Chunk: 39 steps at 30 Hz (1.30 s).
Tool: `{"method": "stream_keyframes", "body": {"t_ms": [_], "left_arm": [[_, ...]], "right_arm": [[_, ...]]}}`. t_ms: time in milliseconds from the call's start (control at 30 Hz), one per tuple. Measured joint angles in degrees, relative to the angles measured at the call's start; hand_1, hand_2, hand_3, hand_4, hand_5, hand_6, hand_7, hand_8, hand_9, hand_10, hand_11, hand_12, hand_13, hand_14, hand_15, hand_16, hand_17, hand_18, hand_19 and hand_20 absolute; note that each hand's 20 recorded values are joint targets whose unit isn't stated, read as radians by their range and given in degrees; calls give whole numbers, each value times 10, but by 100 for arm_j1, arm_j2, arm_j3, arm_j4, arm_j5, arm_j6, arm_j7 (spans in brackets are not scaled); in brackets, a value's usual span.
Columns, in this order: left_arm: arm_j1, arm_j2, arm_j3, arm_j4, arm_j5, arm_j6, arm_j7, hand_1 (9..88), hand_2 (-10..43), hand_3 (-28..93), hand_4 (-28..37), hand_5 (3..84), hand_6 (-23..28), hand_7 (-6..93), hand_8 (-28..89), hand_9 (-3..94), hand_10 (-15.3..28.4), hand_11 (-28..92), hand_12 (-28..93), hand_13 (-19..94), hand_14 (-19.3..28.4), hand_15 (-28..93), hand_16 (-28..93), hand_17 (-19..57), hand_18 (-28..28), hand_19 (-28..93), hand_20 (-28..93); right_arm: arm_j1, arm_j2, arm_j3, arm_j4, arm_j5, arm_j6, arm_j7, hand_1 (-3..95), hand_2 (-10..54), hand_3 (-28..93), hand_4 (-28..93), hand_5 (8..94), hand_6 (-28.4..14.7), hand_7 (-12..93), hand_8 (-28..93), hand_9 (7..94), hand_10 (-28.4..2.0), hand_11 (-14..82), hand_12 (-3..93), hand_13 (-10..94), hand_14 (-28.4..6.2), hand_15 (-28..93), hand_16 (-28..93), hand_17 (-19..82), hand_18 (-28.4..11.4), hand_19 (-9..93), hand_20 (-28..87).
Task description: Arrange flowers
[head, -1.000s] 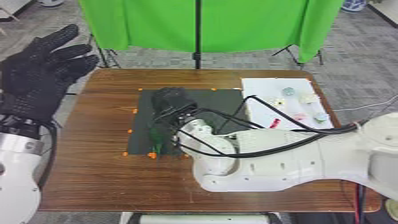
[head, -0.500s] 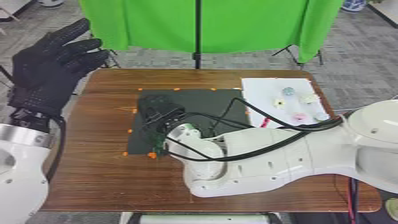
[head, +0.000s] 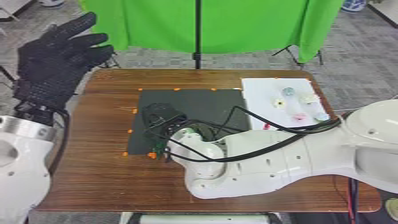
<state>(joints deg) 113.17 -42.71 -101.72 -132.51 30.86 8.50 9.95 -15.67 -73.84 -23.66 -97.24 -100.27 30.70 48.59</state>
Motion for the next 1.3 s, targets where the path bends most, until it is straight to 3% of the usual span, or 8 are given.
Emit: {"method": "stream_keyframes", "body": {"t_ms": [233,333,567,867,1033,1100,1200,1300], "left_arm": [[-646,-13,492,275,0,-166,-373,219,81,772,-262,366,103,148,-97,341,218,290,116,257,284,531,-102,-60,271,660,136],[-763,-18,472,281,0,-192,-423,219,81,772,-262,366,103,148,-97,341,218,290,116,257,284,531,-102,-59,271,660,137],[-728,-19,433,277,0,-194,-421,220,81,773,-261,366,103,149,-97,341,218,291,116,256,284,531,-102,-60,270,660,136],[-618,-37,346,257,-1,-188,-438,219,80,775,-262,366,103,149,-97,341,218,291,115,257,284,531,-102,-60,270,660,137],[-208,-42,4,83,-9,-115,-349,220,81,774,-263,366,103,149,-97,341,218,291,116,256,284,532,-102,-59,270,661,137],[99,-42,-240,-78,-20,23,-147,219,81,774,-263,367,103,149,-97,341,218,292,116,256,284,532,-102,-59,270,661,137],[728,-71,-745,-415,-35,349,255,219,82,773,-263,366,103,149,-97,342,218,291,115,257,284,532,-102,-59,270,661,137],[1240,-180,-1063,-608,-35,470,329,219,82,772,-262,366,103,150,-97,341,217,291,115,257,284,533,-102,-59,270,663,138]], "right_arm": [[-112,16,138,7,-283,-75,182,524,-95,569,-283,730,75,166,-83,937,-66,375,190,869,-26,642,205,341,-176,886,175],[-220,29,279,2,-257,-187,187,521,-95,554,-283,697,72,170,-87,937,-66,371,191,865,-25,644,204,336,-174,883,179],[-331,45,396,-9,-204,-496,200,535,-95,500,-283,649,70,173,-112,937,-66,364,194,861,-26,647,199,332,-173,878,189],[-423,53,452,-12,-212,-516,276,497,-95,556,-283,648,67,177,-136,937,-69,365,194,860,-29,649,195,329,-174,876,199],[-369,51,350,-49,-141,-261,102,480,-95,574,-283,672,65,177,-105,937,-70,367,193,859,-30,652,195,328,-177,873,207],[-204,28,97,-81,-88,4,-57,474,-95,583,-283,676,64,175,-103,937,-71,364,194,857,-30,652,196,327,-178,872,207],[52,6,-163,-149,-76,143,-282,437,-95,638,-283,664,60,167,-134,923,-80,340,192,846,-35,639,193,319,-184,855,205],[49,100,123,-285,-132,-42,-306,390,-95,684,-283,612,36,162,-141,878,-95,290,176,825,-50,591,175,315,-186,825,189]]}}
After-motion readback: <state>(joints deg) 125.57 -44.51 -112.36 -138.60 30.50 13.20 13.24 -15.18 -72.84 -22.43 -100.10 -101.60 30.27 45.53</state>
